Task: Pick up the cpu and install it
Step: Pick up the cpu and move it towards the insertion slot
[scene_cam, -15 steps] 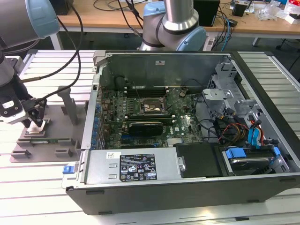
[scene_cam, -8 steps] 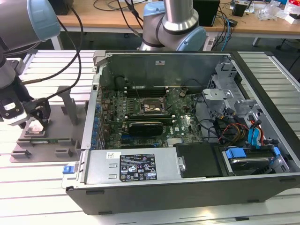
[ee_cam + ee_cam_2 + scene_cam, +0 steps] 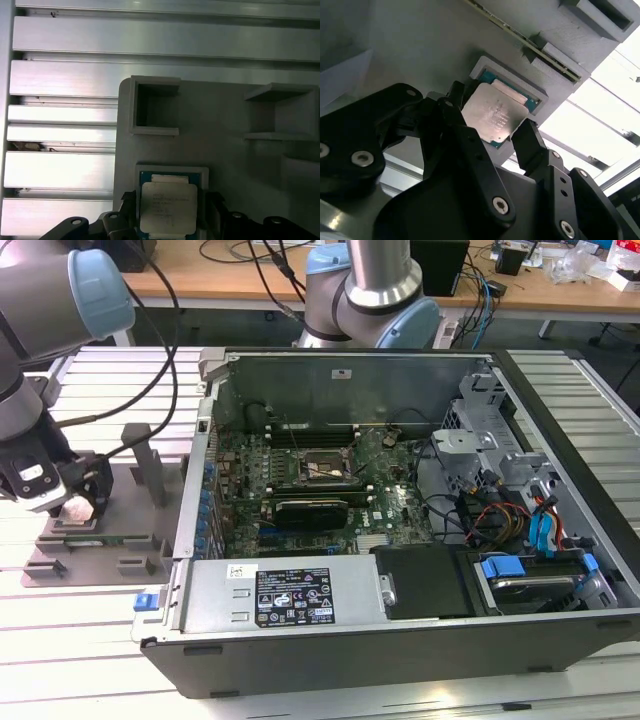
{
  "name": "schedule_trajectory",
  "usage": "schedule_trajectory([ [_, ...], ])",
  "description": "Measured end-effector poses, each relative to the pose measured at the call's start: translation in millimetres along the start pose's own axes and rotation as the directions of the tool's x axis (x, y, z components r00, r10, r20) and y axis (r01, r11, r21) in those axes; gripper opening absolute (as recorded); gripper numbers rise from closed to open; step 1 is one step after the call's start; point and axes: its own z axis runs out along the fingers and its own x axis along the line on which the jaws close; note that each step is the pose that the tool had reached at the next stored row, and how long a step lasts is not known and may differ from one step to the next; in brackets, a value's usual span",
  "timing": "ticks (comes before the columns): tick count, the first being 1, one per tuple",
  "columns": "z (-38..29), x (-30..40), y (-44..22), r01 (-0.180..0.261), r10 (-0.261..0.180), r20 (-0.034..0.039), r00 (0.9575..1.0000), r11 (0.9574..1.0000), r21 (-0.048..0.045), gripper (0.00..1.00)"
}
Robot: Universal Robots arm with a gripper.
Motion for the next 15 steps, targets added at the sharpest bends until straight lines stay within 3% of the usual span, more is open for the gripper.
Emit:
schedule_trajectory([
  [15,-0.6,2.4,0.4,0.000,0.000,0.0000,1.0000,1.0000,-0.0004,0.66],
])
